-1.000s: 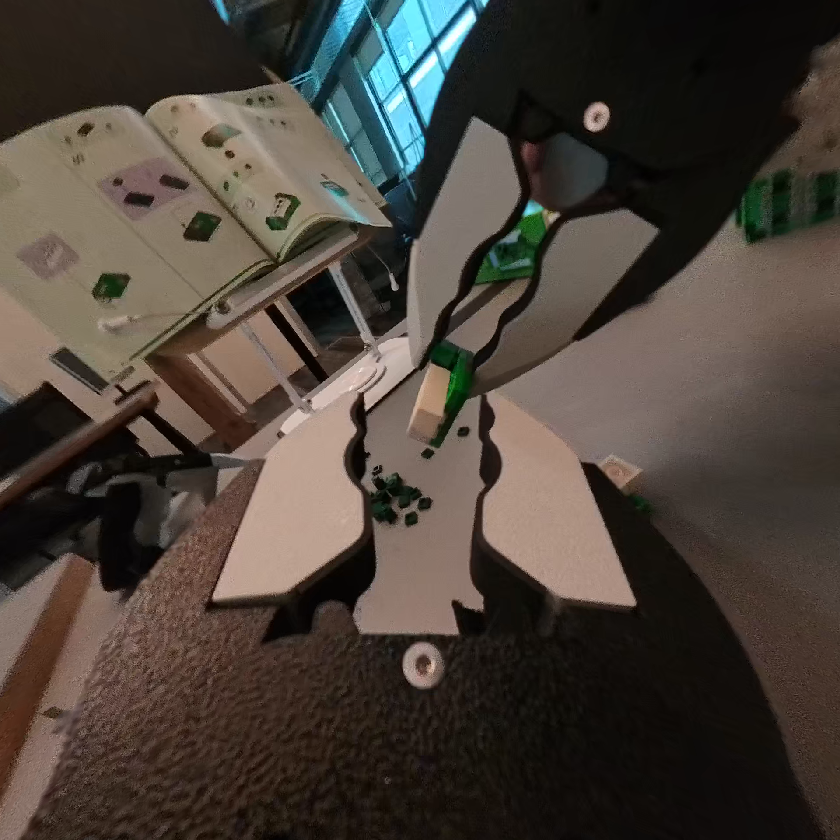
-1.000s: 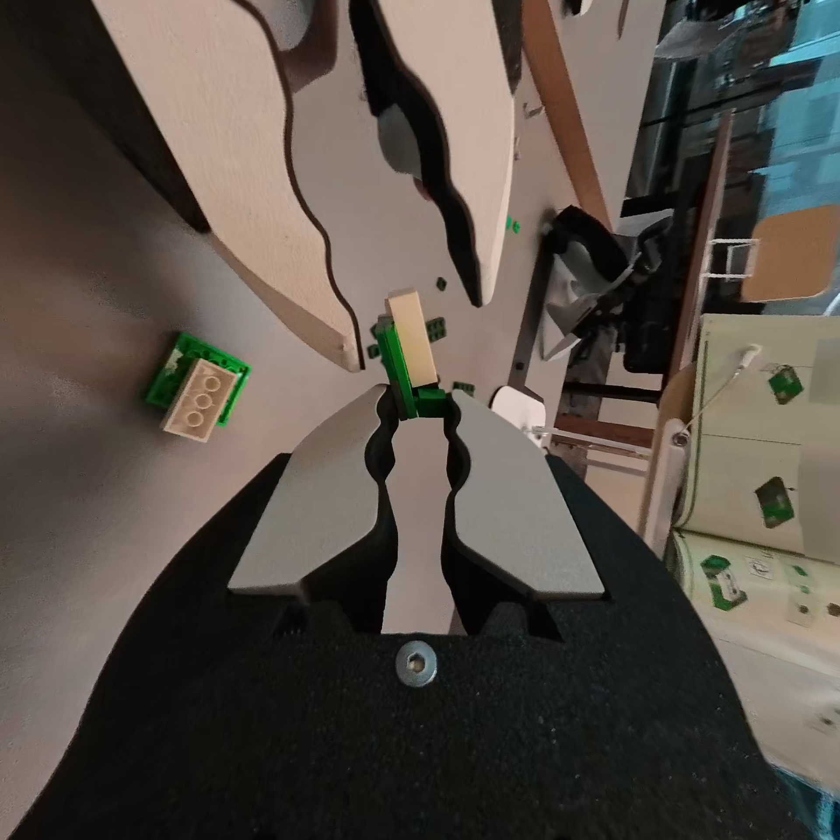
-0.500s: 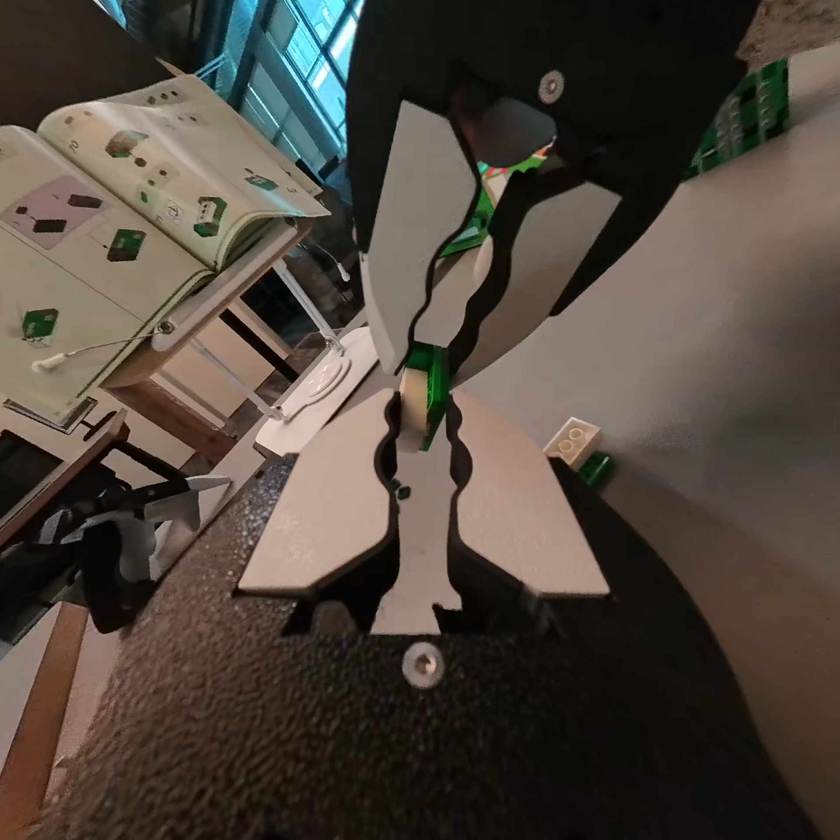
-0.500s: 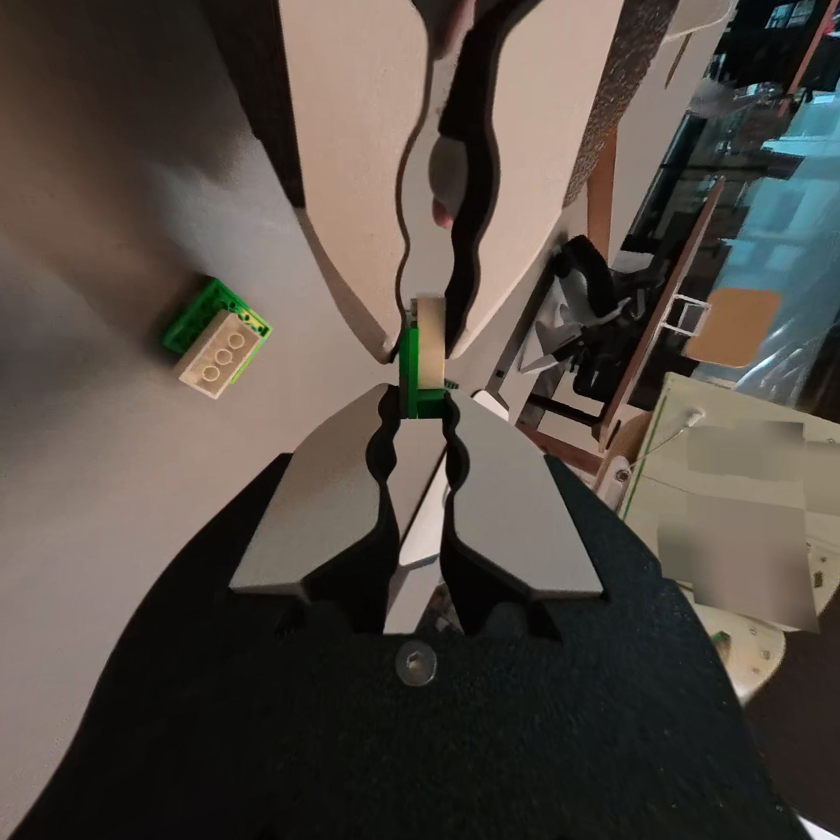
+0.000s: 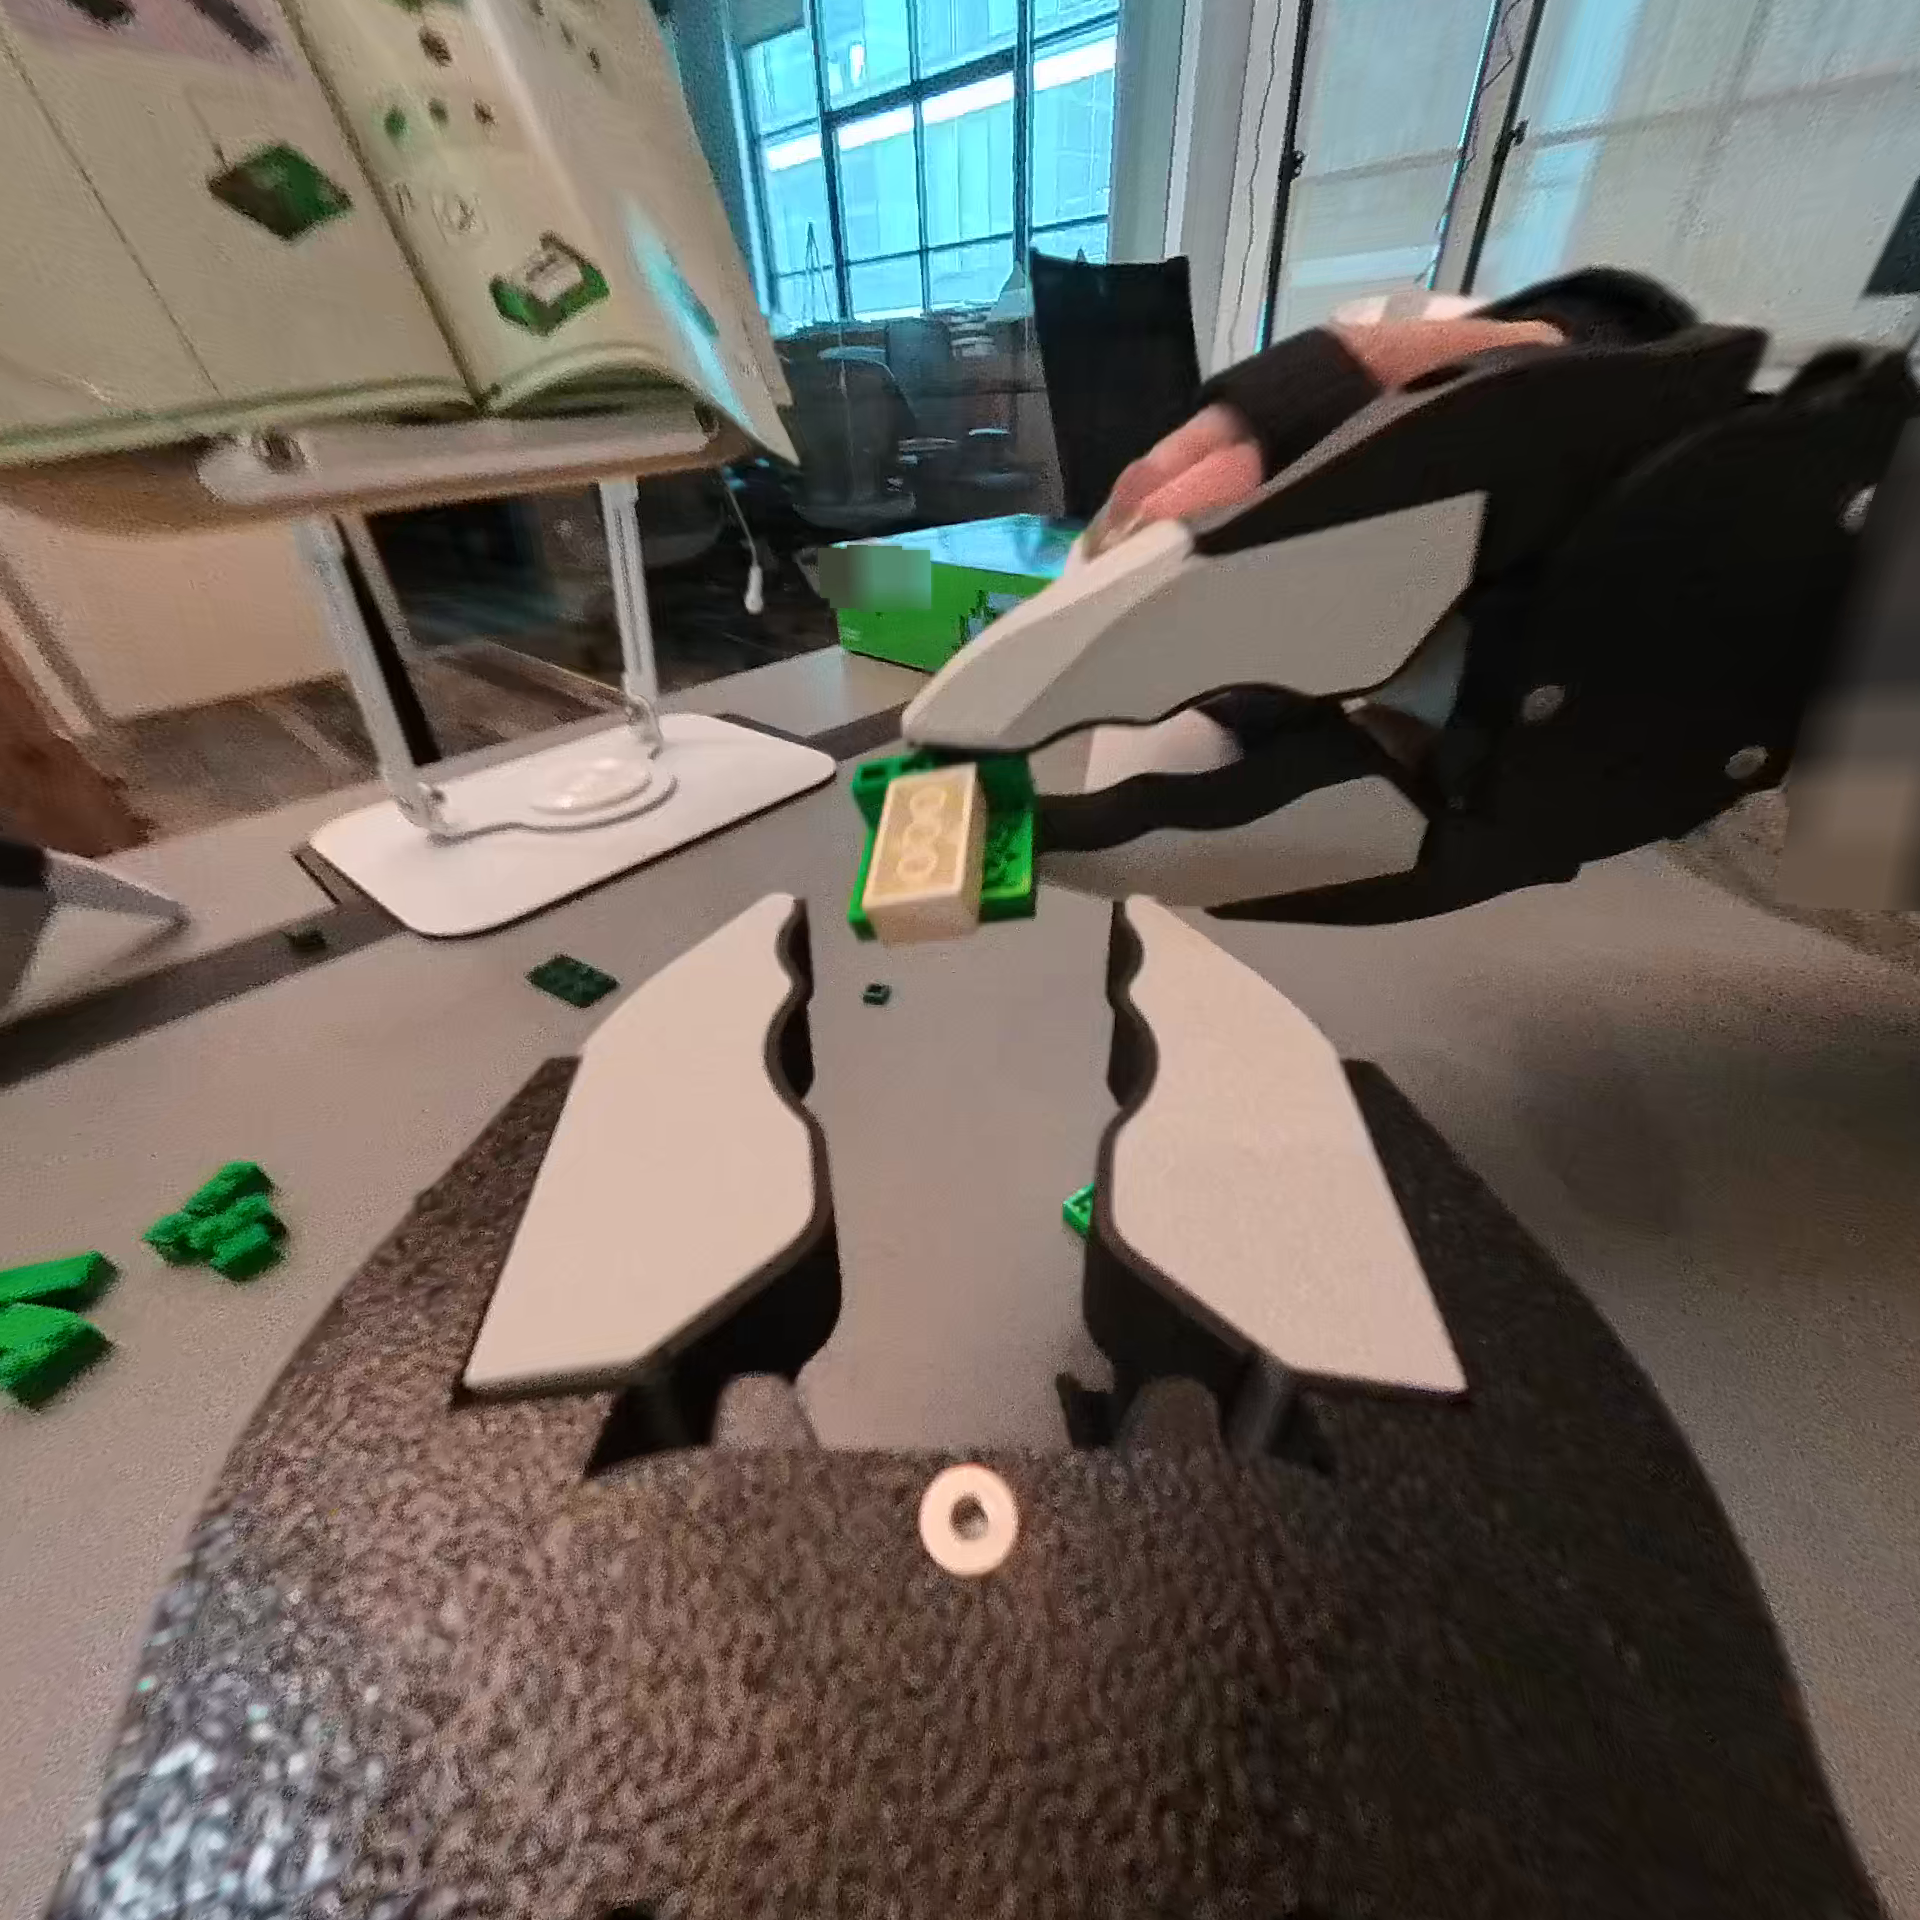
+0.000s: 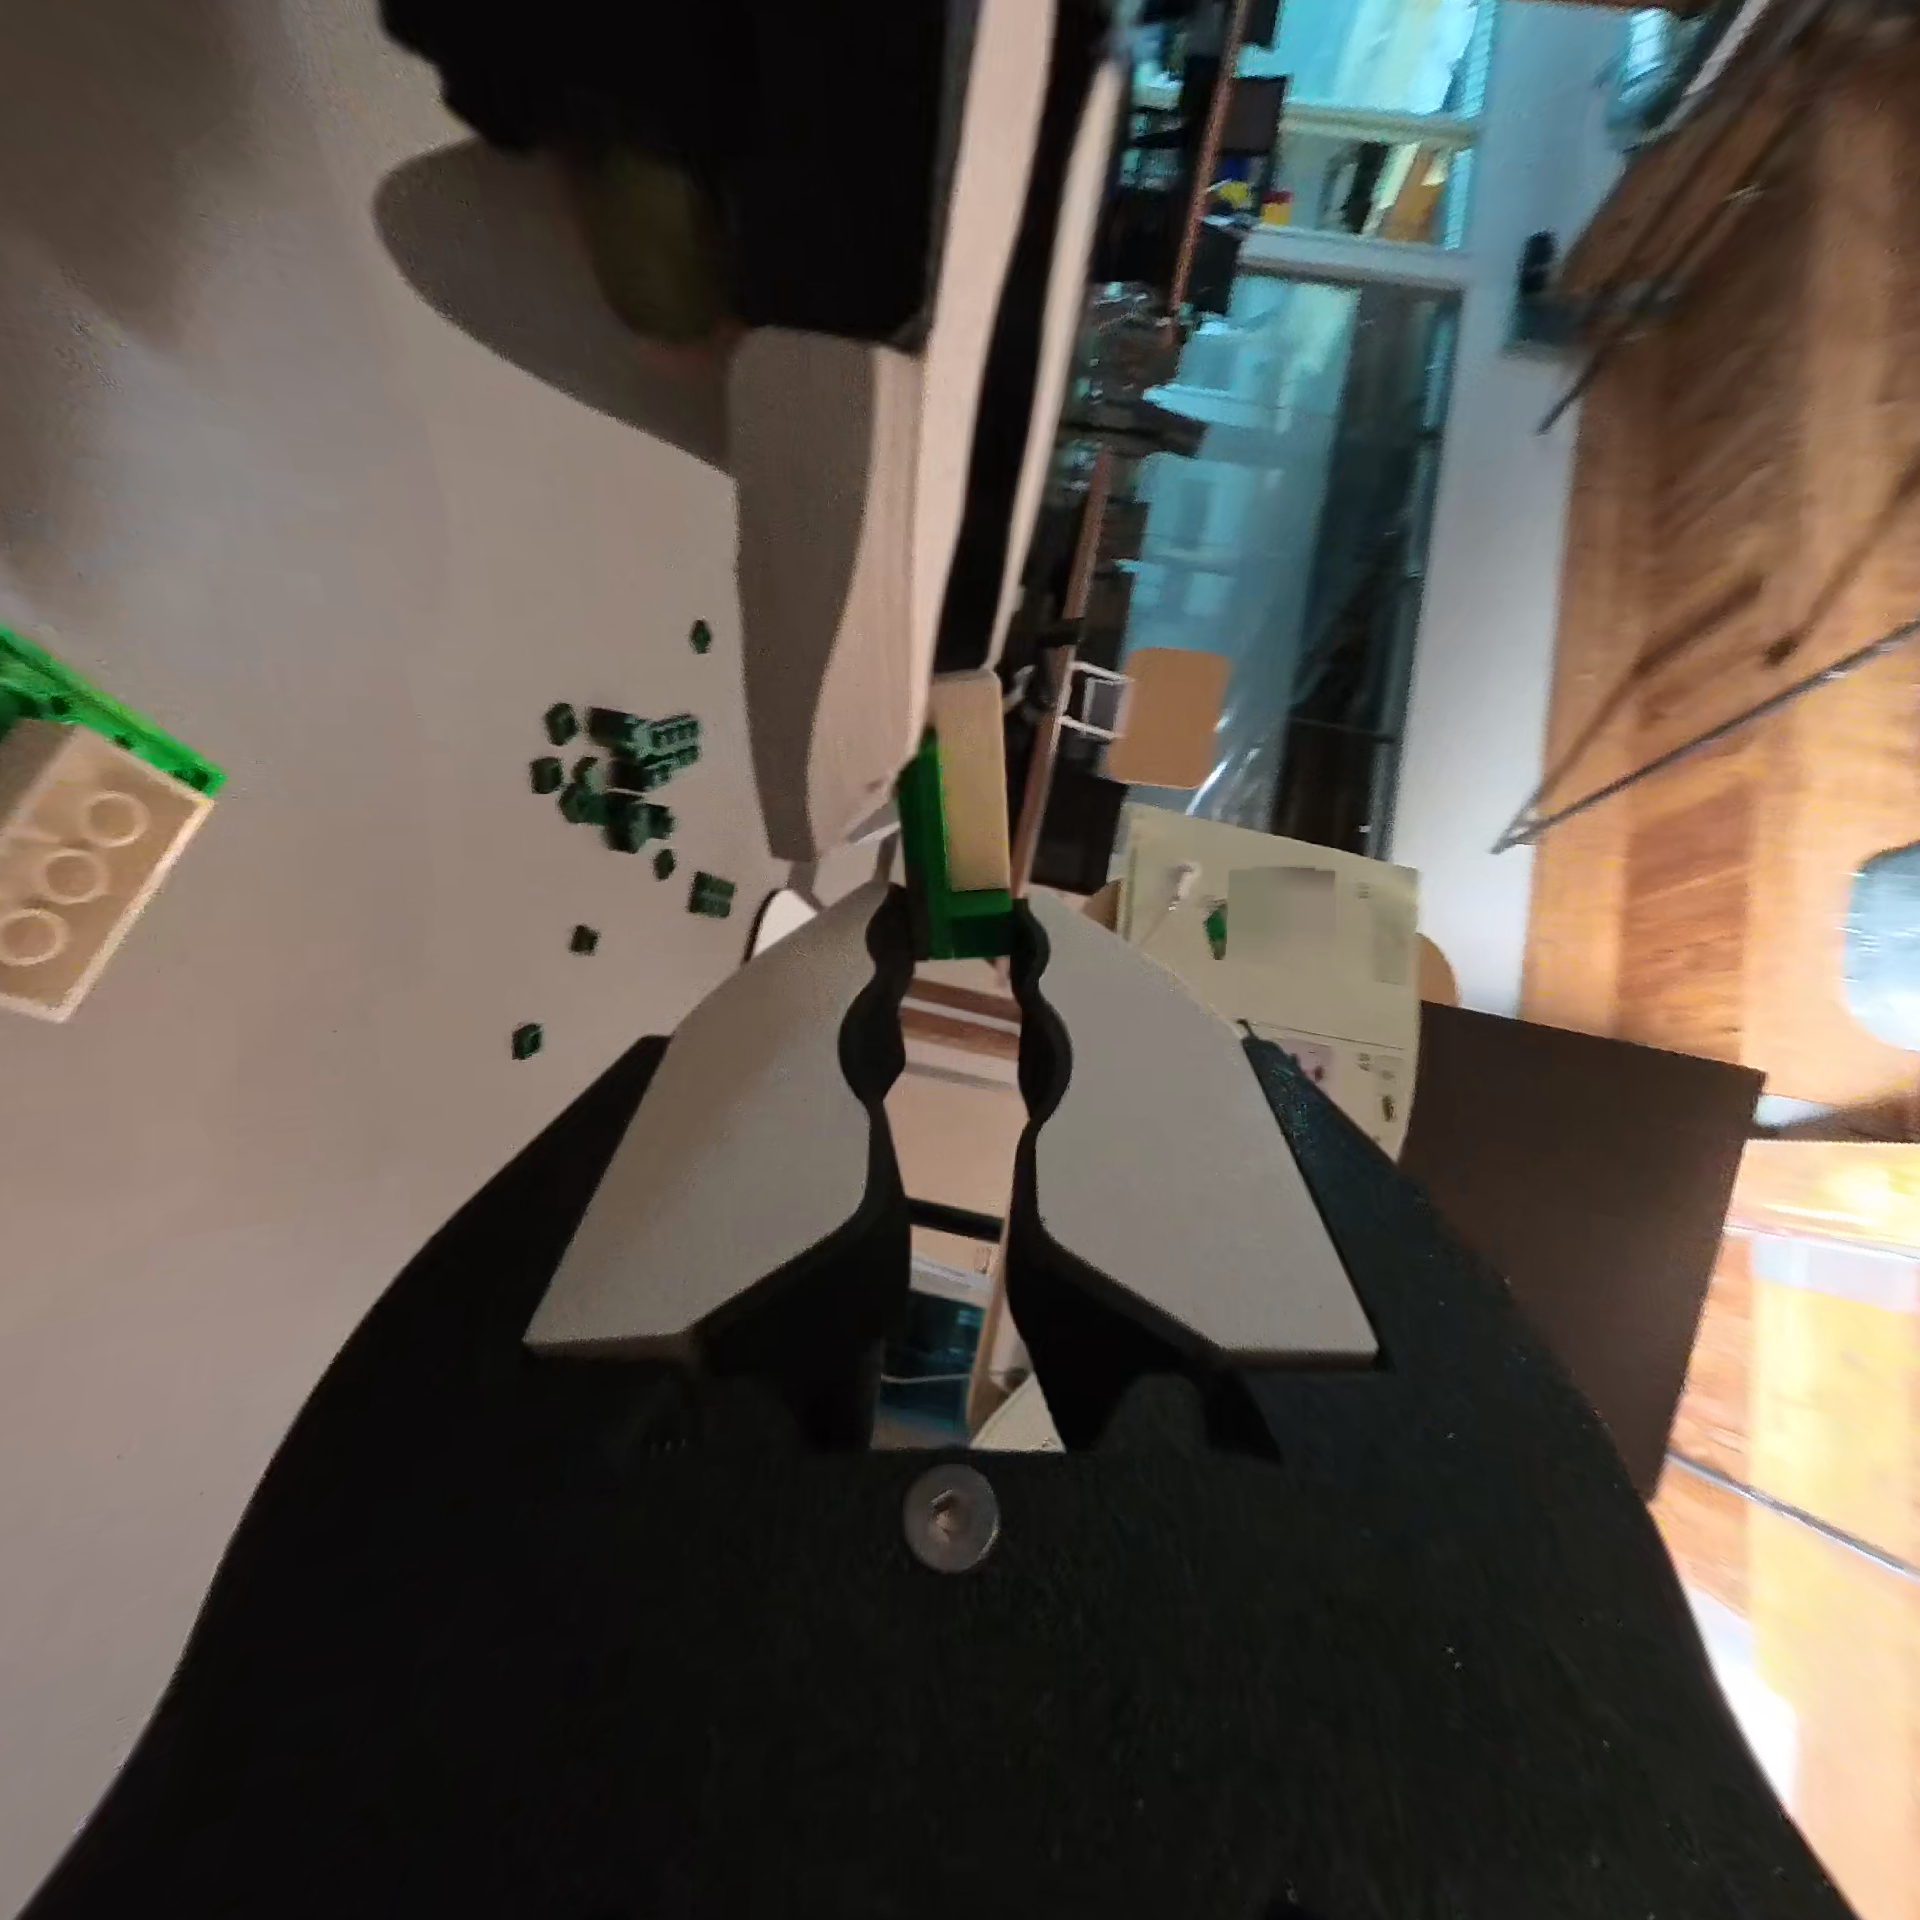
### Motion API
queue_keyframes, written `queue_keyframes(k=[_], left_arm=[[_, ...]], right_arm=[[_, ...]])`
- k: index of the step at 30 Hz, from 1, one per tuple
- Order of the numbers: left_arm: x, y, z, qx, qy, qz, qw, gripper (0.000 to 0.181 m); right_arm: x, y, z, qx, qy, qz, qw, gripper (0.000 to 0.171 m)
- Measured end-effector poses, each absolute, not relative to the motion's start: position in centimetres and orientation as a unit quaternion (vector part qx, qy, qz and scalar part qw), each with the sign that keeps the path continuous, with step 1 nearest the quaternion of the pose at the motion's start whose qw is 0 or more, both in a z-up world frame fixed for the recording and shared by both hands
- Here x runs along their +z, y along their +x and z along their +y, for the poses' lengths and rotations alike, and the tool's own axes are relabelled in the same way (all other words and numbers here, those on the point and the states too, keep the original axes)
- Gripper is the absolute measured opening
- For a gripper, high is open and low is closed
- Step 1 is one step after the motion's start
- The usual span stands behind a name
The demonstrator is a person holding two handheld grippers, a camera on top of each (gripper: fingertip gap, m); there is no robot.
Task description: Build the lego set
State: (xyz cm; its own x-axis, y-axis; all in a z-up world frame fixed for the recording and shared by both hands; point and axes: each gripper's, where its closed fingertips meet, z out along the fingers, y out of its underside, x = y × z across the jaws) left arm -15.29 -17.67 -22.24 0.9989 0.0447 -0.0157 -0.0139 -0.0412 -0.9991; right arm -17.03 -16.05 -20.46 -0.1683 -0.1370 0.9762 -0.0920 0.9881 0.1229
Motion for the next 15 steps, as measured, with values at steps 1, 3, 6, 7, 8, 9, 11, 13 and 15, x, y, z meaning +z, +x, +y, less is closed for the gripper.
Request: queue_keyframes(k=[1,3,6,7,8,9,11,13,15], left_arm=[[-22.2,-15.2,-17.7,0.004,-0.719,-0.016,0.695,0.056],[-21.8,-14.9,-17.7,-0.02,-0.705,-0.021,0.708,0.051],[-21.4,-14.8,-17.8,-0.026,-0.695,-0.021,0.718,0.048],[-21.3,-14.7,-17.8,-0.027,-0.693,-0.02,0.721,0.049],[-21.1,-14.6,-17.8,-0.027,-0.688,-0.019,0.725,0.048],[-20.9,-14.6,-17.9,-0.024,-0.683,-0.019,0.73,0.044],[-20.6,-14.8,-18.1,-0.015,-0.676,-0.021,0.737,0.042],[-20.4,-14.8,-18.1,-0.016,-0.672,-0.023,0.74,0.042],[-20.5,-14.9,-18.1,-0.01,-0.673,-0.027,0.739,0.045]], right_arm=[[-20.1,-17.0,-16.2,-0.011,0.077,-0.757,0.649,0.017],[-19.6,-16.9,-16.5,-0.005,0.084,-0.749,0.658,0.018],[-19.1,-16.9,-16.8,-0.007,0.102,-0.739,0.666,0.017],[-19.0,-16.9,-16.9,-0.006,0.105,-0.734,0.671,0.017],[-18.9,-16.8,-17.1,-0.005,0.11,-0.73,0.674,0.017],[-18.9,-16.8,-17.3,-0.005,0.114,-0.729,0.674,0.017],[-18.8,-16.8,-17.5,-0.006,0.121,-0.724,0.679,0.017],[-18.8,-16.8,-17.6,-0.01,0.126,-0.722,0.68,0.017],[-18.9,-16.9,-17.7,-0.013,0.128,-0.722,0.68,0.017]])
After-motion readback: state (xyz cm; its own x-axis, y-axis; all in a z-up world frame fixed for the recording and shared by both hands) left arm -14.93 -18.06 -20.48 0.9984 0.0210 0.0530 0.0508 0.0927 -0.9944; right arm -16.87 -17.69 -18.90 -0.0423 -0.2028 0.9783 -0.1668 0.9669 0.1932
